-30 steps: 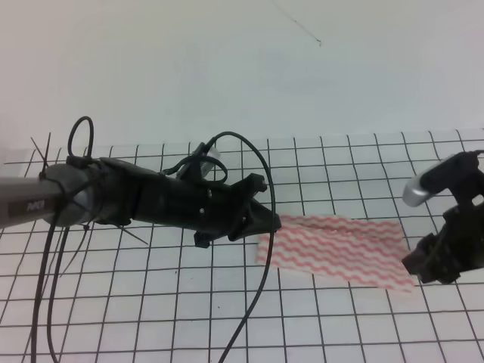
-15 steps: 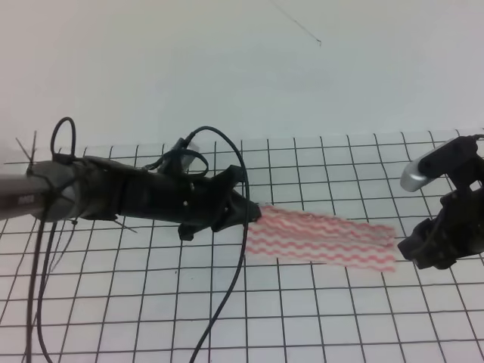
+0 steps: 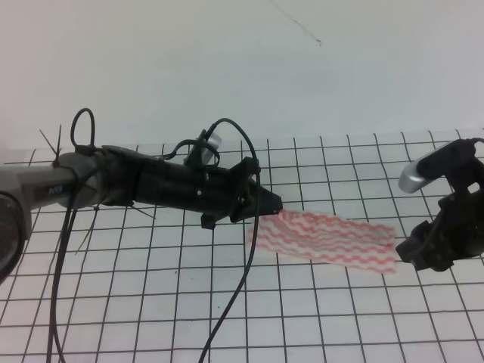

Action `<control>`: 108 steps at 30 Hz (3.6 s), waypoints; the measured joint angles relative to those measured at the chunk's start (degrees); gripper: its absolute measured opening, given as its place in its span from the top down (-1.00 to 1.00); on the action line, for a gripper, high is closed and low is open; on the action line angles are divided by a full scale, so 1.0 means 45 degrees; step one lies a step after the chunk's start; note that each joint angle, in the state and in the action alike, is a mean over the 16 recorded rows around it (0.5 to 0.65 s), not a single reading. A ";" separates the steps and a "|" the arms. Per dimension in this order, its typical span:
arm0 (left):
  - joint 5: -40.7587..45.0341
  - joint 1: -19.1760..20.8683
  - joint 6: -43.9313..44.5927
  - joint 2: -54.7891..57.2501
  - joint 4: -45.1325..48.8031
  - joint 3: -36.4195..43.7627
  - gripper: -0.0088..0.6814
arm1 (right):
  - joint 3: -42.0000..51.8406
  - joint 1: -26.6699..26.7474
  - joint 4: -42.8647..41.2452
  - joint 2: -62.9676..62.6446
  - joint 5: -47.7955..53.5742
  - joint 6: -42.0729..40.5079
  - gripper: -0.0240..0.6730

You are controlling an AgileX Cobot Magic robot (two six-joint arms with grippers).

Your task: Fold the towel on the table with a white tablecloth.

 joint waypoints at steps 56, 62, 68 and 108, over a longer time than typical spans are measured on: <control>0.1235 0.0822 -0.1276 -0.6572 0.6798 -0.0223 0.97 | -0.7904 0.2014 -0.0492 0.6872 0.6182 -0.1318 0.92; 0.1187 0.0822 -0.1285 -0.6608 0.6982 -0.0223 0.97 | -0.7906 0.2014 -0.1711 0.6361 0.6059 -0.0450 0.92; 0.1122 0.0822 -0.1298 -0.6608 0.7211 -0.0223 0.97 | -0.7897 0.2014 -0.3579 0.6199 0.5352 0.1734 0.92; 0.0473 0.0822 -0.1310 -0.6608 0.7377 -0.0223 0.97 | -0.7907 0.2758 -0.1802 0.7147 0.3905 0.0210 0.92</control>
